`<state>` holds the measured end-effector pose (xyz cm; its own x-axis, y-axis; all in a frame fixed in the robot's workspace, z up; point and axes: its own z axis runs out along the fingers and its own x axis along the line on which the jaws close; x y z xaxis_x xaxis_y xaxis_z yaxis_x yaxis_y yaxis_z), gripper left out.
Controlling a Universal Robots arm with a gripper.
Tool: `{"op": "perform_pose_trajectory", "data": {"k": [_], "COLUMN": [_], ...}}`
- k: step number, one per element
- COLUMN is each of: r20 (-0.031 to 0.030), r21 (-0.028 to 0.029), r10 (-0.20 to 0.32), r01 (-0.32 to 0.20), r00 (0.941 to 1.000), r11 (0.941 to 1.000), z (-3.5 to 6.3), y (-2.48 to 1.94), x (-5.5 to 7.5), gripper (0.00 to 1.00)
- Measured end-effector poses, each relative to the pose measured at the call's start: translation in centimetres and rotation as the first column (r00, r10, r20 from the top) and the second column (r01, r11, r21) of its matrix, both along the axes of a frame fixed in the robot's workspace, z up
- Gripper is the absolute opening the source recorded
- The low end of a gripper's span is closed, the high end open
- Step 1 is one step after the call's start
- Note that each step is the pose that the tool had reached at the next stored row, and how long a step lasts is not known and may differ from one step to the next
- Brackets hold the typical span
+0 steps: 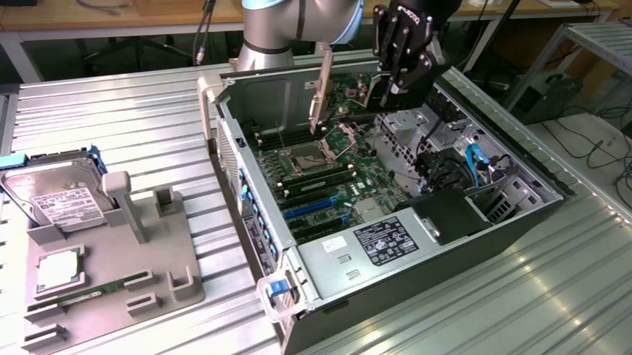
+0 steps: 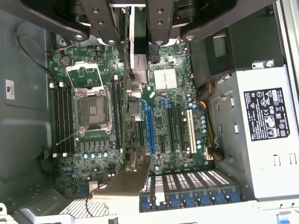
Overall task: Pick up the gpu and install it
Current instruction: 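Insert the gpu into the slot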
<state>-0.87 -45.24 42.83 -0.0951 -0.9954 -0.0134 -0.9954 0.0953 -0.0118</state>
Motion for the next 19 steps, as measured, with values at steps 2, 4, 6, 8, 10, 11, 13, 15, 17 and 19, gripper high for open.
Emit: {"op": "perform_pose_trajectory", "data": {"k": [2,4,6,8,10,11,13,15,17,19], "r20": [0.0044,0.0064,0.0078,0.0081,0.0082,0.0082,0.0083,0.0083,0.0082,0.0077], "r21": [-0.0013,-0.008,-0.0096,-0.0108,-0.0113,-0.0112,-0.0085,-0.0061,-0.0059,-0.006], "r10": [0.0,0.0,0.0,0.001,0.008,0.011,0.012,0.013,0.013,0.013], "r01": [0.0,0.0,0.0,0.0,-0.008,-0.011,-0.012,-0.013,-0.013,-0.013], "r00": [1.0,1.0,1.0,1.0,0.9999,0.9999,0.9999,0.9999,0.9999,0.9999], "r11": [1.0,1.0,1.0,0.9999,0.9999,0.9999,0.9999,0.9999,0.9999,0.9999], "z": [-0.12,-0.22,-0.42,-0.67,-1.18,-1.43,-1.9,-2.18,-2.48,-2.63], "y": [0.0,0.0,0.0,0.0,0.0,0.01,0.01,-0.01,-0.01,-0.01], "x": [0.0,0.0,0.0,0.0,0.0,0.0,-0.1,-0.1,-0.1,-0.1], "gripper": [0.27,0.27,0.27,0.27,0.27,0.27,0.27,0.27,0.27,0.27]}}
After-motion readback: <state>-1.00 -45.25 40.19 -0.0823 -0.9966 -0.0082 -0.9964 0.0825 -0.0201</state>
